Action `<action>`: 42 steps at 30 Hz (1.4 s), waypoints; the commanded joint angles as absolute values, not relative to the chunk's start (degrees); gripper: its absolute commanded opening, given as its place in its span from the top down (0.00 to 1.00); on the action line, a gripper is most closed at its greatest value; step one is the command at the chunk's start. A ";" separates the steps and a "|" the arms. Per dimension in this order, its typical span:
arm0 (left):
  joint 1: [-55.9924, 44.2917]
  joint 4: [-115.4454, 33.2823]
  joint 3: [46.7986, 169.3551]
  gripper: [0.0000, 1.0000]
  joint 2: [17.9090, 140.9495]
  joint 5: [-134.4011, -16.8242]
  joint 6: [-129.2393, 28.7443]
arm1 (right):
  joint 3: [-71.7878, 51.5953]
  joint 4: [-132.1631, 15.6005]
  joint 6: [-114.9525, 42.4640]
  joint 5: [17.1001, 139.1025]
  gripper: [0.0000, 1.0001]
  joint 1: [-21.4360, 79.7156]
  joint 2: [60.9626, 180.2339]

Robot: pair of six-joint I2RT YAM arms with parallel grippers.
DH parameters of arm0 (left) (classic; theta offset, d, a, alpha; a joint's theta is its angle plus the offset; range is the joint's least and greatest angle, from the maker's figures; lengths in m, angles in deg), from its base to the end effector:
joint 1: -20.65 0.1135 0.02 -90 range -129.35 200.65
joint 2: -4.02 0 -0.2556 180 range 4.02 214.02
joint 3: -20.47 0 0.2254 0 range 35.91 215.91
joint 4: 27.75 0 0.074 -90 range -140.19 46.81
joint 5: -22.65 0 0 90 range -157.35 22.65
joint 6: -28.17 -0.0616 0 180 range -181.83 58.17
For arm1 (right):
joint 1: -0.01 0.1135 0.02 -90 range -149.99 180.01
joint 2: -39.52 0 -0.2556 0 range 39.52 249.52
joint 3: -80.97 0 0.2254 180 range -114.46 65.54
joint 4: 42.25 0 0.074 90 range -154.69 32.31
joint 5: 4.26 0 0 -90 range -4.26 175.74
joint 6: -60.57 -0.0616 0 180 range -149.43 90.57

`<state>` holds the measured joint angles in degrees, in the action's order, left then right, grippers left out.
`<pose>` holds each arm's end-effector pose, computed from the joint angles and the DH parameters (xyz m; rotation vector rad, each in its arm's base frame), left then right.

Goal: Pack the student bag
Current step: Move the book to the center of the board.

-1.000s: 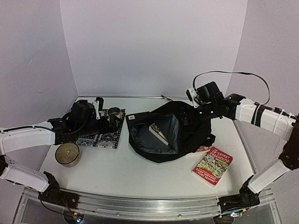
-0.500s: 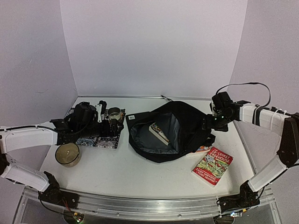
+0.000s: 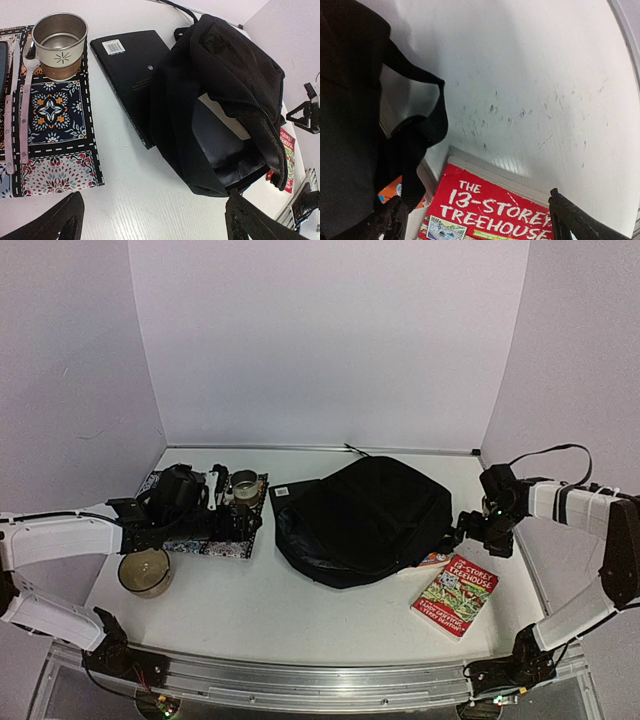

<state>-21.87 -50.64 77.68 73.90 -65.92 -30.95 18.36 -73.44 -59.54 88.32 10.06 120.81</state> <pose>0.1944 -0.1761 0.2252 0.2164 2.2675 -0.6774 0.2783 0.0465 0.1903 0.4478 2.4158 0.2561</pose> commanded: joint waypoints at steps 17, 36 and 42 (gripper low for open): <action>-21.52 -53.91 78.81 0.01 69.11 -67.16 -33.98 | 24.88 -73.30 -81.04 76.83 0.02 33.58 125.59; -21.45 -55.52 78.32 0.01 66.66 -71.77 -34.10 | 21.34 -82.86 -80.12 87.79 0.02 36.44 120.50; -21.47 -57.21 78.45 0.01 67.40 -75.74 -34.79 | 25.18 -76.40 -78.49 82.55 0.03 36.18 124.47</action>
